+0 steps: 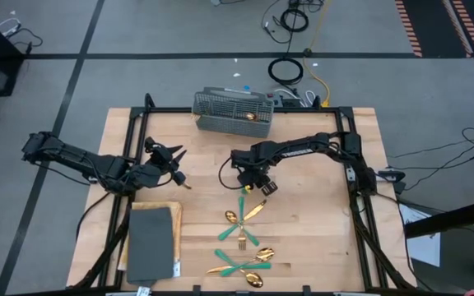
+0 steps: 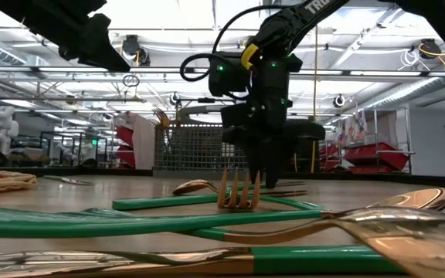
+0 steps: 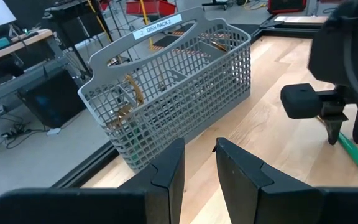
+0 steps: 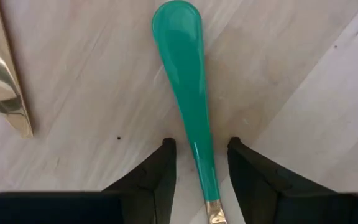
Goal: Sort silverware
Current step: Put the green table knife into the gray silverware basket
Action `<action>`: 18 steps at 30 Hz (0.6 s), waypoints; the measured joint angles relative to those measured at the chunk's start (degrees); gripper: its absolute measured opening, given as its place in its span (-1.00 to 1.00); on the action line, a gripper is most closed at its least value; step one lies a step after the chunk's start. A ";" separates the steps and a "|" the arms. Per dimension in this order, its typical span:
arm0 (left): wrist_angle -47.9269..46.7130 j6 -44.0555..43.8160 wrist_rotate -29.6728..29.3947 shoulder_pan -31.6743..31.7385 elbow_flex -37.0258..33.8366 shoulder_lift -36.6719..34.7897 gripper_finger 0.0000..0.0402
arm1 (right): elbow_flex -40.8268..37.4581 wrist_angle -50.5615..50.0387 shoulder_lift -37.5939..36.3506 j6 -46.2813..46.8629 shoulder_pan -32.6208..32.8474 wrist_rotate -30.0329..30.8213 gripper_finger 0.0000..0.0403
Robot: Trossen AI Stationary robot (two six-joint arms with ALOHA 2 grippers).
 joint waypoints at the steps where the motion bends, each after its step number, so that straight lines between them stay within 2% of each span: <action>1: 0.00 0.00 0.00 0.01 0.00 0.00 -0.51 | 0.09 0.04 0.40 0.35 -0.03 -0.21 -0.35; 6: -0.02 0.00 0.00 0.01 0.00 0.00 -0.51 | 0.15 -0.12 0.98 1.41 -0.01 -0.16 -0.56; 11: -0.02 -0.02 0.01 0.01 0.00 0.00 -0.51 | 0.15 -0.05 0.98 1.61 0.03 1.06 -0.92; 18: -0.07 -0.02 0.02 -0.01 0.00 0.00 -0.51 | 0.36 -0.11 -0.09 3.39 1.69 3.95 -0.99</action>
